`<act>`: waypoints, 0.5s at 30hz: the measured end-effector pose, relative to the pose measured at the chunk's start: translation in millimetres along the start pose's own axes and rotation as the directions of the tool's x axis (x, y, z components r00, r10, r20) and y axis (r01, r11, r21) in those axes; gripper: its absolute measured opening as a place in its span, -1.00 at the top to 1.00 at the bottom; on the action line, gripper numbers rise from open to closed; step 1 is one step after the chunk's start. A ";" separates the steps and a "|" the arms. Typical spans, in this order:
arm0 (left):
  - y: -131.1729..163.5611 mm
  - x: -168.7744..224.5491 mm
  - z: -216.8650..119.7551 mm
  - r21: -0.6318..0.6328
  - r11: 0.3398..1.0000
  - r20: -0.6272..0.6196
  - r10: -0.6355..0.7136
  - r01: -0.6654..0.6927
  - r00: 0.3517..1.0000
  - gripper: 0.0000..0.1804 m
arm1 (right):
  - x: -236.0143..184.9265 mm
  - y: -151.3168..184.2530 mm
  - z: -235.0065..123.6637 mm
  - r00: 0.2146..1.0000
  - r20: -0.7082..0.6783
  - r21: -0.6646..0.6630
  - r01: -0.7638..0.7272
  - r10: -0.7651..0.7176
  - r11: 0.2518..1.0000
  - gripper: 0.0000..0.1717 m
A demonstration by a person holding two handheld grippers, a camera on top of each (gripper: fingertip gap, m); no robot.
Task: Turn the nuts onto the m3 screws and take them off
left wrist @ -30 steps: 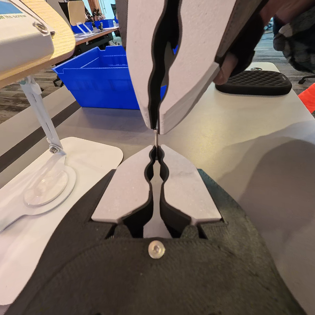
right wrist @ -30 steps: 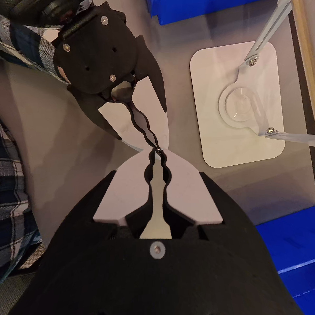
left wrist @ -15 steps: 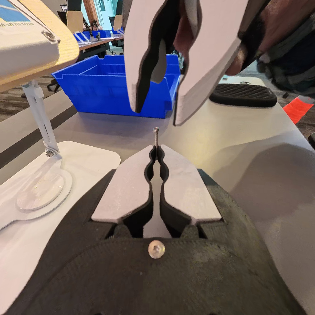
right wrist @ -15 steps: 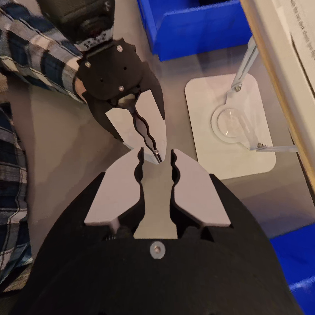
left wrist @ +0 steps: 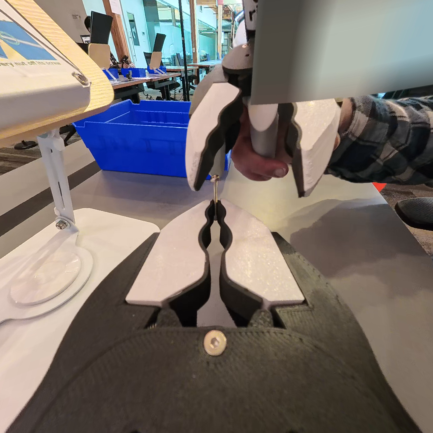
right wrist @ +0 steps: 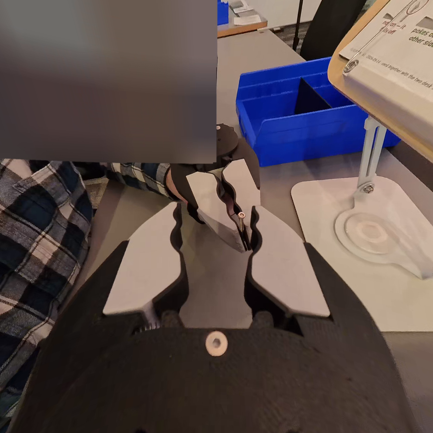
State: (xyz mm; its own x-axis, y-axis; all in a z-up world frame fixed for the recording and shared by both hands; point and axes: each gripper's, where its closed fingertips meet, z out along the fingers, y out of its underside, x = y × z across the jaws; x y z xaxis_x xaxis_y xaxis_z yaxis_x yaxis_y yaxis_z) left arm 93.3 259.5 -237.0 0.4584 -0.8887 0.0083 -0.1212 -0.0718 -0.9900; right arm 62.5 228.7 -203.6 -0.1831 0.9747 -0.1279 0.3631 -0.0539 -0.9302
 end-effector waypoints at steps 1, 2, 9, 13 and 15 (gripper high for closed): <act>-0.2 -0.1 0.0 0.001 1.000 -0.001 -0.002 0.002 1.000 0.98 | -0.3 -0.5 0.2 1.000 0.002 0.009 -0.001 0.001 1.000 0.35; -0.1 -0.3 0.0 0.001 1.000 -0.001 -0.002 0.002 1.000 0.98 | -0.4 0.2 0.6 1.000 0.004 0.006 -0.003 0.003 1.000 0.36; -0.4 -0.3 -0.3 0.003 1.000 -0.003 -0.003 0.003 1.000 0.98 | -2.0 0.8 0.4 1.000 0.012 0.005 0.006 -0.006 1.000 0.38; -0.5 0.0 -0.4 0.005 1.000 -0.005 -0.004 0.004 1.000 0.98 | -2.4 1.5 -0.2 1.000 0.011 0.007 0.007 -0.007 1.000 0.38; -0.5 0.0 -0.3 0.005 1.000 -0.004 -0.003 0.003 1.000 0.98 | -2.7 1.6 -0.7 1.000 0.011 0.007 0.009 -0.009 1.000 0.38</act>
State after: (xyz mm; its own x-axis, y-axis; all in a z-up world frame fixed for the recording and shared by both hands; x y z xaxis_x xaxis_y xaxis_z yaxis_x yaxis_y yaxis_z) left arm 93.2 259.4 -236.4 0.4550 -0.8904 0.0119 -0.1157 -0.0723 -0.9907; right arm 64.3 226.1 -204.5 -0.1964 0.9727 -0.1237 0.3550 -0.0470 -0.9337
